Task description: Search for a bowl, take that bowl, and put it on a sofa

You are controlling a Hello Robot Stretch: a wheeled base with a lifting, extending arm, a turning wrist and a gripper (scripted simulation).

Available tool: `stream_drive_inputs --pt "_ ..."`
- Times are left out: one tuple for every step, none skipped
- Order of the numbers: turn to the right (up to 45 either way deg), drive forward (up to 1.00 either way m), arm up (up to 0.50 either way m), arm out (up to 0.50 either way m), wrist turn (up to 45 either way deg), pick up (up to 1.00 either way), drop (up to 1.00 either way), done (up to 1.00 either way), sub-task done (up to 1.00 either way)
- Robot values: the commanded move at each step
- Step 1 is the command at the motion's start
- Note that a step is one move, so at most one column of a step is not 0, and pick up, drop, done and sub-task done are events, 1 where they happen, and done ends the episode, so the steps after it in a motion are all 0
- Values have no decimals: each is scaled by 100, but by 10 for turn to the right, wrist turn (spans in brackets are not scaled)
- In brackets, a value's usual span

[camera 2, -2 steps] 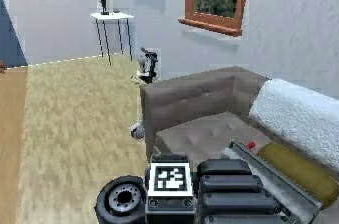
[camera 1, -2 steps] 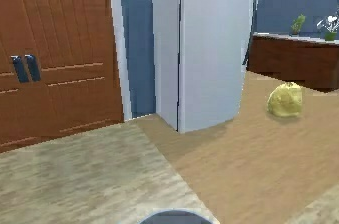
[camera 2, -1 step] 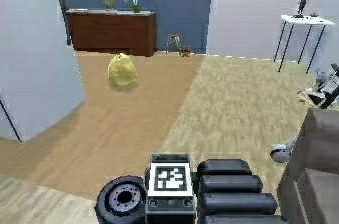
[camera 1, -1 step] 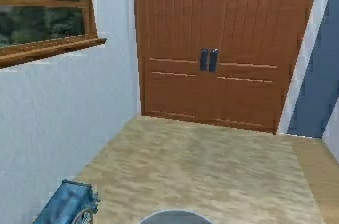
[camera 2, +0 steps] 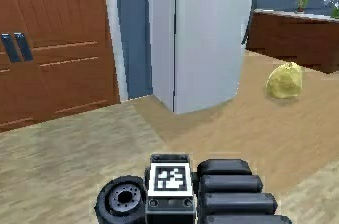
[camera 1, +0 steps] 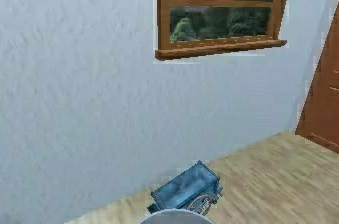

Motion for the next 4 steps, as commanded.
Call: stream_drive_inputs --pt "-450 0 0 0 0 0 0 0 0" --pt "-210 0 0 0 0 0 0 0 0" --pt "-30 0 0 0 0 0 0 0 0" --pt "450 0 0 0 0 0 0 0 0"
